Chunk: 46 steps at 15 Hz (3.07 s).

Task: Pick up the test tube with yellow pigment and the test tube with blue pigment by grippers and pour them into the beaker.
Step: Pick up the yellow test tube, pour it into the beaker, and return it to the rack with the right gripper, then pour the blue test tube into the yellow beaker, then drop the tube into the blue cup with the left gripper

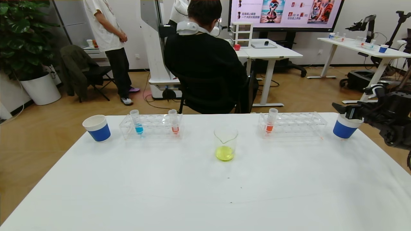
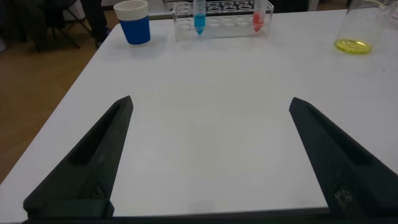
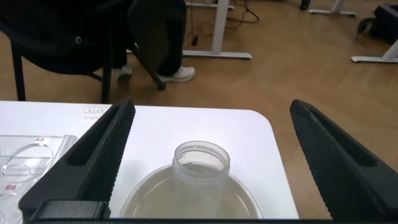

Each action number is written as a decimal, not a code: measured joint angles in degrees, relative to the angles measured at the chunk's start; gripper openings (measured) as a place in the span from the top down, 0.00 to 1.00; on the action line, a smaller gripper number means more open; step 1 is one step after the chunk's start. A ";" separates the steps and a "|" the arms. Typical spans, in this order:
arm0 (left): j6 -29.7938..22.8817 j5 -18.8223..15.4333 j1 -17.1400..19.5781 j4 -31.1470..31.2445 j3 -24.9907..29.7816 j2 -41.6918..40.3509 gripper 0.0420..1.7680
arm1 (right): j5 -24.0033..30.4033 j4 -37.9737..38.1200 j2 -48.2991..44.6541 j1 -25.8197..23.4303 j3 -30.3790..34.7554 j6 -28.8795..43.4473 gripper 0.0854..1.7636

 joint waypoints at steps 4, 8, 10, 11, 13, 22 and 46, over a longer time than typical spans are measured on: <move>0.02 0.00 0.00 0.00 0.00 0.00 0.01 | 0.00 0.68 -2.22 1.60 -1.01 0.35 0.02; 0.02 0.01 0.00 -0.02 0.00 0.00 0.01 | -0.57 2.56 -7.27 7.06 -1.71 4.36 0.02; 0.00 0.01 0.00 0.00 0.00 0.00 0.01 | -2.62 4.18 -9.92 11.28 -1.40 4.84 0.02; 0.02 0.00 0.00 -0.02 0.00 0.00 0.01 | -4.55 4.44 -11.02 13.70 -1.18 4.89 0.02; 0.00 0.00 0.00 -0.02 0.00 0.00 0.01 | -7.64 4.55 -13.28 17.87 0.04 4.91 0.02; -0.01 0.01 0.00 0.00 0.00 0.00 0.01 | -8.30 3.91 -43.52 23.58 22.55 6.02 0.02; 0.02 0.00 -0.02 0.00 0.00 0.00 0.01 | -15.24 33.55 -136.72 24.28 80.86 -0.44 0.02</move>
